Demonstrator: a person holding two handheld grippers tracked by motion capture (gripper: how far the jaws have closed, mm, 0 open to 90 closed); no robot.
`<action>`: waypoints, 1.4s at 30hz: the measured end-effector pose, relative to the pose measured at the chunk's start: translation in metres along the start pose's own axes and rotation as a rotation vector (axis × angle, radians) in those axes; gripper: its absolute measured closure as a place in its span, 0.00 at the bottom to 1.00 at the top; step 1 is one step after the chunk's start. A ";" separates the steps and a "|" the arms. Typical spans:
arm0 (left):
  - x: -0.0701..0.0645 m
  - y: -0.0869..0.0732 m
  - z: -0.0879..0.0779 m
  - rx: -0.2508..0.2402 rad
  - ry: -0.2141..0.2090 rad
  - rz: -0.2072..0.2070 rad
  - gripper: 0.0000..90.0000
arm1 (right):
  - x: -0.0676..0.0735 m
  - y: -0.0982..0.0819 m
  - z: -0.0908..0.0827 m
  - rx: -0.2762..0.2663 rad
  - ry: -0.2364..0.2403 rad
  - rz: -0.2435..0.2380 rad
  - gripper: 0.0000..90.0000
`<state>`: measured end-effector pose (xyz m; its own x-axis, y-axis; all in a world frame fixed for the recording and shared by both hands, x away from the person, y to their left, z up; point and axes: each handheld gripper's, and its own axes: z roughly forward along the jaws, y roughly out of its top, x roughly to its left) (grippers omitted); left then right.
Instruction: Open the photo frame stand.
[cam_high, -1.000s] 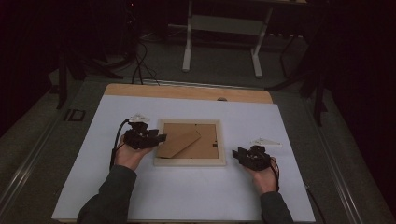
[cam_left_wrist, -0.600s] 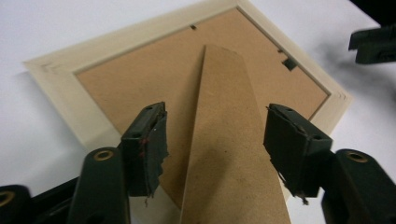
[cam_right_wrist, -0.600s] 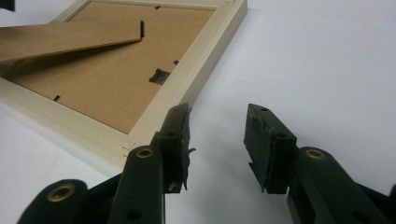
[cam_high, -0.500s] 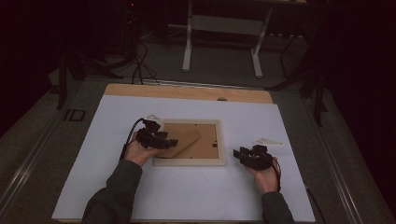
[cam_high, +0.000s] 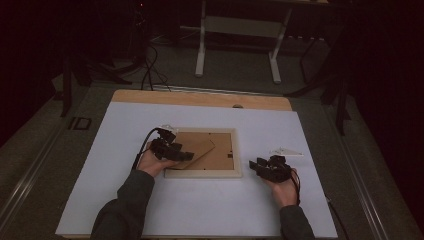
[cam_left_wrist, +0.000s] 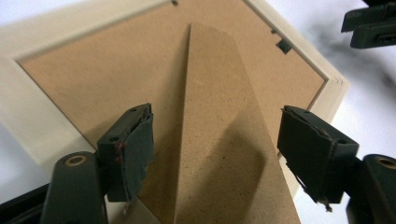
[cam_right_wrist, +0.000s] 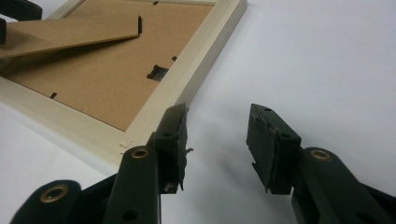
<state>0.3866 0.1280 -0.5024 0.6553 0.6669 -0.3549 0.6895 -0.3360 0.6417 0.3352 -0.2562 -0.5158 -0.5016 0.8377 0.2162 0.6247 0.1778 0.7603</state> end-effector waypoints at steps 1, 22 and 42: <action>0.001 0.000 0.002 -0.003 -0.020 -0.025 0.29 | 0.000 0.000 0.001 0.004 0.001 0.000 0.63; -0.005 -0.001 0.016 0.064 -0.018 0.030 0.36 | 0.000 -0.001 0.004 0.019 0.005 -0.002 0.63; -0.014 0.001 0.018 0.104 0.050 0.123 0.43 | 0.000 -0.001 0.005 0.021 0.006 -0.003 0.63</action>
<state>0.3835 0.1069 -0.5090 0.7221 0.6482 -0.2418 0.6349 -0.4821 0.6037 0.3371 -0.2537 -0.5196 -0.5073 0.8338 0.2178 0.6356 0.1913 0.7479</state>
